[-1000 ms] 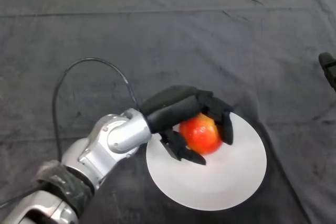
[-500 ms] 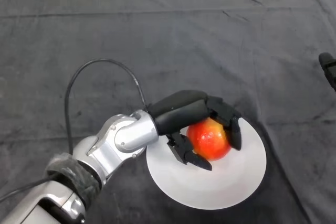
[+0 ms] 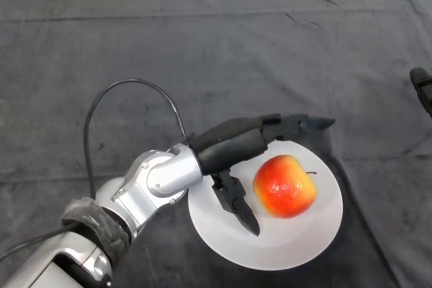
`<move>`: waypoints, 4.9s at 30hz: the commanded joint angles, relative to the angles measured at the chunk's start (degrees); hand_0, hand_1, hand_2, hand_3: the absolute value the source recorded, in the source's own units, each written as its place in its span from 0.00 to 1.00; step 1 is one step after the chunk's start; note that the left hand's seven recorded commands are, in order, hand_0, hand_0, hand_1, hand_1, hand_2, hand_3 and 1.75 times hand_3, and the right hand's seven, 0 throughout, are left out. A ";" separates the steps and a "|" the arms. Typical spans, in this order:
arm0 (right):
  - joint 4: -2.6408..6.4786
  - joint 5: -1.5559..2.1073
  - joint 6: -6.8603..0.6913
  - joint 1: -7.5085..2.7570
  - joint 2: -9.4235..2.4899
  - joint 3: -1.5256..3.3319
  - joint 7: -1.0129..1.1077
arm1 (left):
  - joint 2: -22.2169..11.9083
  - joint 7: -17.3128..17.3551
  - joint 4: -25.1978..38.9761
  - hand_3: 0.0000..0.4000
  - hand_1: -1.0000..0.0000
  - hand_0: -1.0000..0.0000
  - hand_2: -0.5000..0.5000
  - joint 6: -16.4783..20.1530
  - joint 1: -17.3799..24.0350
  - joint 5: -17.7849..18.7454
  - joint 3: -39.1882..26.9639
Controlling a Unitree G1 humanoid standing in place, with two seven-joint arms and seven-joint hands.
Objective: Move the apple to the plate
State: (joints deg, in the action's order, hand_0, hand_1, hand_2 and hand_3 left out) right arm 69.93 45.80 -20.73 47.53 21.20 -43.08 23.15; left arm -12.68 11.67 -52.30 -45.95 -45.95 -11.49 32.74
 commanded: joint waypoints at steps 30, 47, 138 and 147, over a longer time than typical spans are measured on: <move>-0.50 -0.61 -0.14 0.85 1.16 -1.62 0.92 | -22.10 -14.91 6.27 0.00 1.00 1.00 0.50 -7.27 11.46 16.69 -32.17; -0.40 -0.67 -0.16 0.90 1.21 -1.69 0.95 | -27.53 -25.58 -3.77 0.00 1.00 1.00 0.50 -6.96 12.53 23.66 -50.07; 0.32 -0.92 -0.10 1.21 1.44 -2.04 1.27 | -29.68 -26.59 -15.72 0.00 1.00 1.00 0.50 -6.20 9.76 24.80 -61.87; 0.32 -0.95 -0.10 1.22 1.44 -2.06 1.28 | -29.55 -26.69 -15.75 0.00 1.00 1.00 0.50 -6.22 9.67 24.45 -62.00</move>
State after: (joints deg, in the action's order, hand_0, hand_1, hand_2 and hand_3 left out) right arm 69.94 45.44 -20.73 47.53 21.22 -43.94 23.77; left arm -38.73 -15.50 -65.58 -51.69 -34.69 14.42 -28.10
